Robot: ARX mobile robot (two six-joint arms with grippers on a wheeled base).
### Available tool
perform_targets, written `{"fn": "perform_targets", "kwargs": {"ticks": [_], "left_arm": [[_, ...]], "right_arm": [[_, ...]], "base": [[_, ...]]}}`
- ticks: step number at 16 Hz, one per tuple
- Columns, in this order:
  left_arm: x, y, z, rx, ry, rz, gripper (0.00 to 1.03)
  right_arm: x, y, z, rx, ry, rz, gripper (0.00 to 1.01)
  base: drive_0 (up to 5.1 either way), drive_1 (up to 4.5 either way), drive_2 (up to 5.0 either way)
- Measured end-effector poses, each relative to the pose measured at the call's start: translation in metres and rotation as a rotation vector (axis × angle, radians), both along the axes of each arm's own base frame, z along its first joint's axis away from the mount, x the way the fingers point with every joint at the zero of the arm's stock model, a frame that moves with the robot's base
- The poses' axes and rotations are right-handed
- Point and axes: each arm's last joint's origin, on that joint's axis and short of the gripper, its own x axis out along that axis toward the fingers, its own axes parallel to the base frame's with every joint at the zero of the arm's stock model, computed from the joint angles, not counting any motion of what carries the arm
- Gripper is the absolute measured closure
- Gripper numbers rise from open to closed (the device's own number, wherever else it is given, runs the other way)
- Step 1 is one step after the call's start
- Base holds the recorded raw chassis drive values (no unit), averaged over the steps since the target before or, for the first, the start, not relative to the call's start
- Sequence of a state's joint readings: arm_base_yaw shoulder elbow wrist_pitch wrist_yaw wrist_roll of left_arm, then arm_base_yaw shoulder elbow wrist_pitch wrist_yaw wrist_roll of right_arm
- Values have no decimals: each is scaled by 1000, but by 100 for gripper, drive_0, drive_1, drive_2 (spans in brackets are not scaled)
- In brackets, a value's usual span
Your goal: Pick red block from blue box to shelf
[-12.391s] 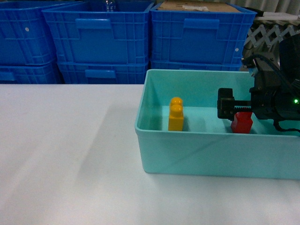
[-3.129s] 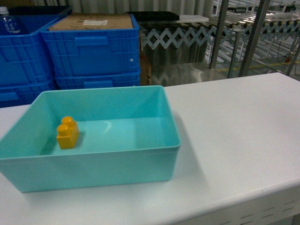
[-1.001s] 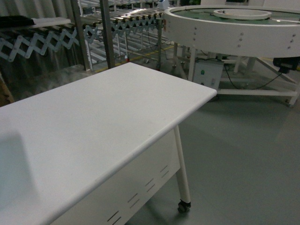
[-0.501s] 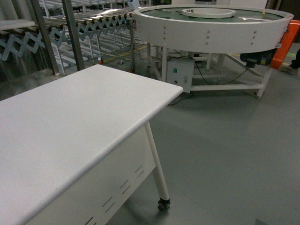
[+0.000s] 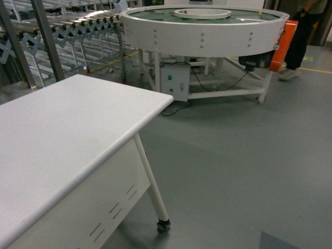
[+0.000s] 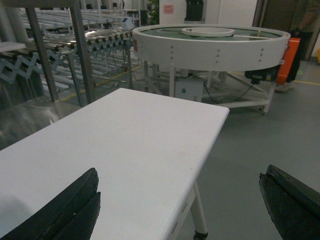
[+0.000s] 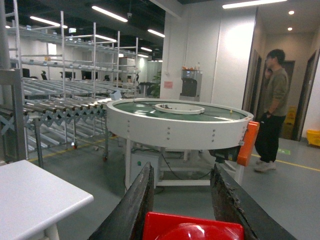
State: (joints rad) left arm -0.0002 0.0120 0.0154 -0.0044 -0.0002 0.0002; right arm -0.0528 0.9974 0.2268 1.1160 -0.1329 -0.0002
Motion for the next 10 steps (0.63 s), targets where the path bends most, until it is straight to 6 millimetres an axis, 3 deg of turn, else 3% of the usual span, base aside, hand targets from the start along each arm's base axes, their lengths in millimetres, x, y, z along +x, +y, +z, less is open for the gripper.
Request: {"fn": "perform_targets", "kwargs": {"ticks": [10], "left_arm": [[0,0,0,0,0,0,5]], "right_arm": [[0,0,0,0,0,0,73]], "base": [[-143,-143,-143]]}}
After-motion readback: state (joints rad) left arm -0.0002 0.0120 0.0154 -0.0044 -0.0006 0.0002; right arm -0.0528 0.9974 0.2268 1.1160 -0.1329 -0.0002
